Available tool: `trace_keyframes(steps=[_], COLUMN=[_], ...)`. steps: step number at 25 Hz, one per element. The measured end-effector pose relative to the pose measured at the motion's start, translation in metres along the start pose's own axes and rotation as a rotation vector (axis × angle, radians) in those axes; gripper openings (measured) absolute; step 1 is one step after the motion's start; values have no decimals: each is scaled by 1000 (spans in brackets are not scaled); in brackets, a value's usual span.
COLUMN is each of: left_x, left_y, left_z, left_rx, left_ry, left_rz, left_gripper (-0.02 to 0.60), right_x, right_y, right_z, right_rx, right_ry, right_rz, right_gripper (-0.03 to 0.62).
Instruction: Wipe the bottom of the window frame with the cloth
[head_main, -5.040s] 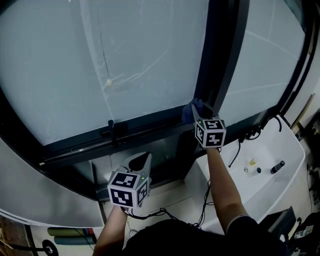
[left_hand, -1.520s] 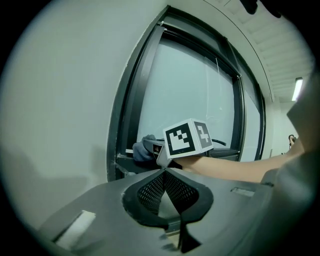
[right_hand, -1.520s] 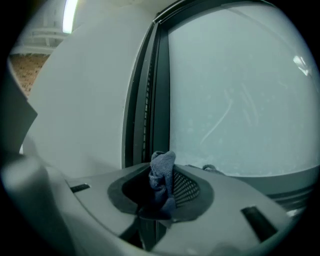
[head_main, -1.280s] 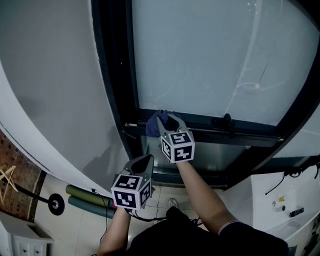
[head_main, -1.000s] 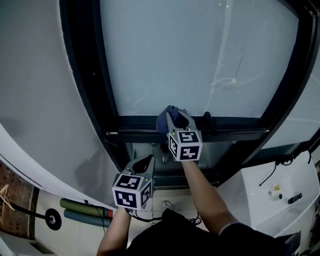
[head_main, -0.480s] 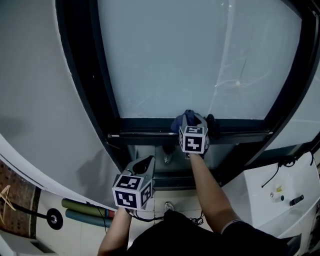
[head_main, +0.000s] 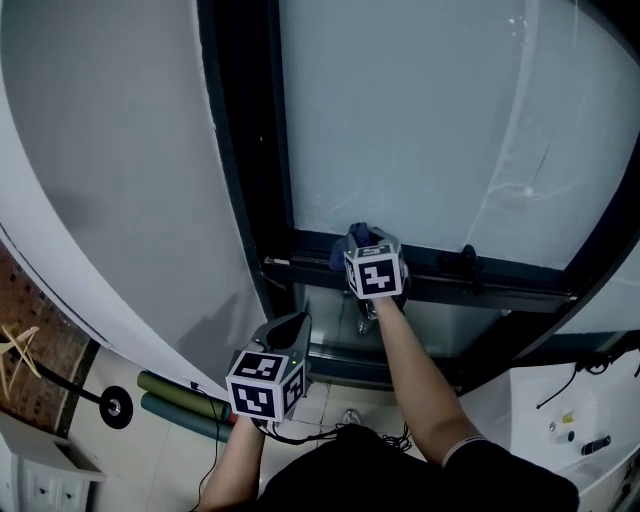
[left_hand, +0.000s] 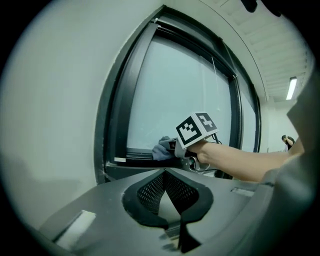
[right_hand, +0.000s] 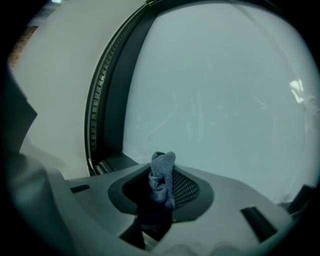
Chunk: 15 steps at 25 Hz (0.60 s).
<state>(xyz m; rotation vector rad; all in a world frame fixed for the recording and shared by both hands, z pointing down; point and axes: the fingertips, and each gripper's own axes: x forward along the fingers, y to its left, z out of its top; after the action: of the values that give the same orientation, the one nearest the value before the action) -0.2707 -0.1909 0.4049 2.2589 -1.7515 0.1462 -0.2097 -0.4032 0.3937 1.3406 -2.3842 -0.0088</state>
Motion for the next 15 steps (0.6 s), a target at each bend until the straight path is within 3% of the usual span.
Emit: trace_keyframes(steps=[8,15], left_x=[-42,-65], left_y=[46,57], left_z=[-5,-3], left_rx=[-48,-54], left_ry=[-34,-57], left_rz=[146,196], left_gripper=[6,6], right_x=[39,53], right_y=[79,100], right_z=[25,31], right_rx=[-58,-56], right_ry=[11,34], right_rz=[136,189], right_gripper=[112,112])
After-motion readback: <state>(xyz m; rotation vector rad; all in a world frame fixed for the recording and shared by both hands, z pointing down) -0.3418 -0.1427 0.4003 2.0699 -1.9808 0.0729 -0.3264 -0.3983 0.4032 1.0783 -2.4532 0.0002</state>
